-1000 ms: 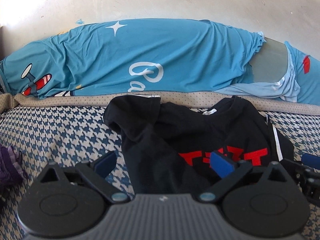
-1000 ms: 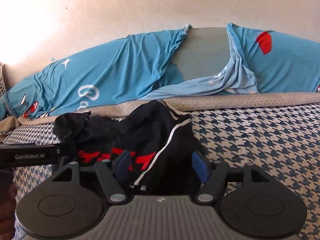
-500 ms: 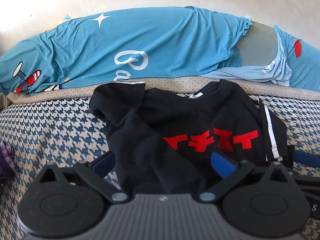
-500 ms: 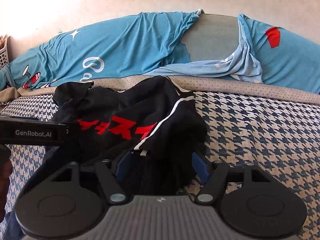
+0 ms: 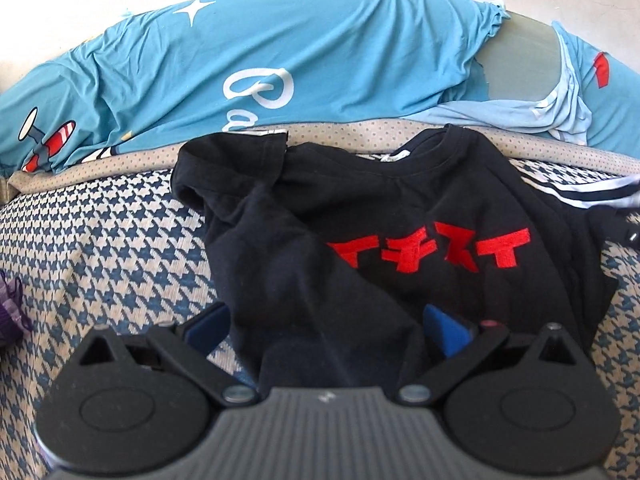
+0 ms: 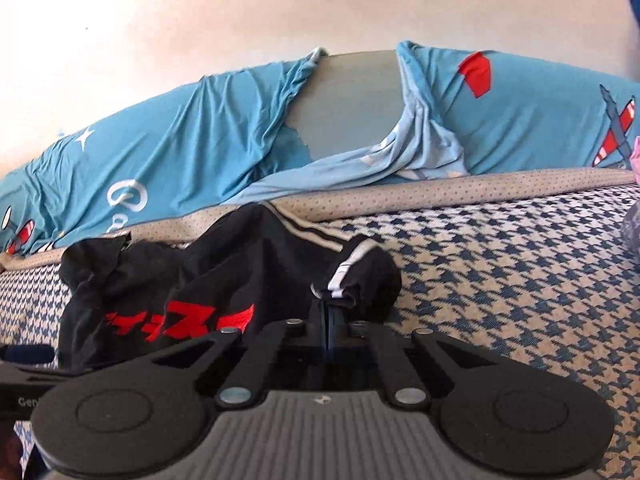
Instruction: Fold clothes
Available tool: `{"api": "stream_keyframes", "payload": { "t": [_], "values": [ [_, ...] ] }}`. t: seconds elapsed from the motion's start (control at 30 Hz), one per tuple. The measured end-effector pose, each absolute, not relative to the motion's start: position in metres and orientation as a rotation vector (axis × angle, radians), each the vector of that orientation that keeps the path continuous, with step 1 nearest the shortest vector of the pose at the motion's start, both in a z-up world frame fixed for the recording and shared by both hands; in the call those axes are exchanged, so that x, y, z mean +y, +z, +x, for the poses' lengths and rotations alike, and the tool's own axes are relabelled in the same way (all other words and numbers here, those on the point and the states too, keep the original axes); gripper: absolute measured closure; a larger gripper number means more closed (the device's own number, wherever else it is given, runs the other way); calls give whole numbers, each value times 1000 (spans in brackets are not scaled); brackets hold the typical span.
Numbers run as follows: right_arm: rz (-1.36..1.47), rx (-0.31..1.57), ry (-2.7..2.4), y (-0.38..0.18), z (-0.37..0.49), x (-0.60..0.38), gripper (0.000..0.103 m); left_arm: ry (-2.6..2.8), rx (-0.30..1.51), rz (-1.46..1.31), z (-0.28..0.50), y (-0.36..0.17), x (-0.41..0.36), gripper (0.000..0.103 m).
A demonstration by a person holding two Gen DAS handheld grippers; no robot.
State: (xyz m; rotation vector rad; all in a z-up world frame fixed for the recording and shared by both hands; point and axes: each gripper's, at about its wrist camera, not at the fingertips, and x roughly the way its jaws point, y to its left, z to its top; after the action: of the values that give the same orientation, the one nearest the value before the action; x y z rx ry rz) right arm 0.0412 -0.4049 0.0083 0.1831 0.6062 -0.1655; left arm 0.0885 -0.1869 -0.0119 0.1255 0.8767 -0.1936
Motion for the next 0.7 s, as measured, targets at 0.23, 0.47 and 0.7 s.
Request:
{"api": "stream_keyframes", "payload": {
  "t": [0.23, 0.47, 0.7],
  "values": [
    [260, 550, -291, 19, 41, -443, 100, -186, 905, 118, 91, -14, -185, 0],
    [379, 619, -398, 7, 38, -473, 97, -174, 921, 104, 93, -13, -183, 0],
    [658, 697, -392, -7, 20, -499, 65, -169, 954, 94, 95, -15, -184, 0]
  ]
}}
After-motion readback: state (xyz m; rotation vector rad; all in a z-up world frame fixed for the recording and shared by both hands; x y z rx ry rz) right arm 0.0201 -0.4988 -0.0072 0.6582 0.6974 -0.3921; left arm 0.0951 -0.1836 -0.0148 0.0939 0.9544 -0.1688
